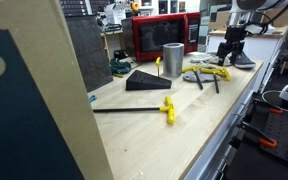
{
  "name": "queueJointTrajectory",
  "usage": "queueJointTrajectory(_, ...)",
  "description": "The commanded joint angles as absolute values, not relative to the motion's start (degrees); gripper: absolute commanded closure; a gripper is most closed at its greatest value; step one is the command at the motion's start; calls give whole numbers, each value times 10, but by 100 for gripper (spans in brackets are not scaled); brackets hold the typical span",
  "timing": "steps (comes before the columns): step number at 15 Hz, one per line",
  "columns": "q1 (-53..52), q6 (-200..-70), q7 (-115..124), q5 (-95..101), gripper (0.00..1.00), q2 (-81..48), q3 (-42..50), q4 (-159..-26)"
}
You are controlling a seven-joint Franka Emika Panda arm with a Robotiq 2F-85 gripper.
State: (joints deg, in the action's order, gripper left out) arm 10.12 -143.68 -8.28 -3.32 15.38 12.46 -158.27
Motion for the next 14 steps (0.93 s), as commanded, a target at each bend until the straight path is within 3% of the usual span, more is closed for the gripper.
queueJointTrajectory(1,103,-1452,-61,-33,7,136,119,-1582)
queueJointTrajectory(3,101,-1460,-60,-34,17,121,119,-1575)
queueJointTrajectory(4,99,-1466,-61,-34,32,113,118,-1571)
queueJointTrajectory(13,80,-1466,-55,-57,99,99,102,-1556)
queueJointTrajectory(14,77,-1461,-54,-62,100,102,100,-1556)
